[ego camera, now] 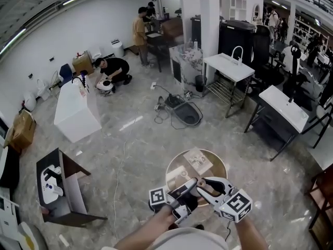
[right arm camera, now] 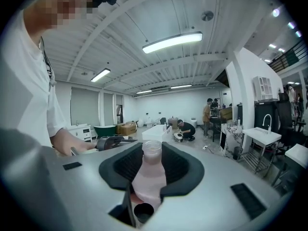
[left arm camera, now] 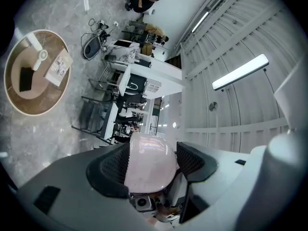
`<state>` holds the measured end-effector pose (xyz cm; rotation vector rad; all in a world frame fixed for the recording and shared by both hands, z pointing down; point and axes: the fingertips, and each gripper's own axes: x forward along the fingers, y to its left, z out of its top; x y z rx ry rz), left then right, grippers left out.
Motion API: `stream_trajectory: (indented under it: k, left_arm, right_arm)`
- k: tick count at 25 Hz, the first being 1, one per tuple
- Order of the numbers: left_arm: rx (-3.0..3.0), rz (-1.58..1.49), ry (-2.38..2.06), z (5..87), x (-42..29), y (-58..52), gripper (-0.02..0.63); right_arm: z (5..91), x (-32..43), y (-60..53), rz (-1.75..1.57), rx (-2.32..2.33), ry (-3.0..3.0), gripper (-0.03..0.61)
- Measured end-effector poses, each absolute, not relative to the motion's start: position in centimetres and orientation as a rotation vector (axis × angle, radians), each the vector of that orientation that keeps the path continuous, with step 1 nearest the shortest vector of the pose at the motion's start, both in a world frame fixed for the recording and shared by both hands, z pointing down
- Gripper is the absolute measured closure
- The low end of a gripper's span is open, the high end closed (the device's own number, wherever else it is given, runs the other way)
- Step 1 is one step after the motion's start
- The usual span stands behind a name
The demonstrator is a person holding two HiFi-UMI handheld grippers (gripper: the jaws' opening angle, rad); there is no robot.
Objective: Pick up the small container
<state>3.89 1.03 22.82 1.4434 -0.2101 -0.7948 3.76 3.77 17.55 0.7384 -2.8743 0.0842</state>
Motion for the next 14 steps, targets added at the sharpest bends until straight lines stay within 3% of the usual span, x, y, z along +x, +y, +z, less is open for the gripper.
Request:
stream_trajectory:
  k: [14]
  left_arm:
    - [1.442, -0.793, -0.201, 23.6, 2.2, 2.6, 0.307]
  right_arm:
    - [17.8, 2.0, 5.4, 0.075, 0.759, -2.853, 0.442]
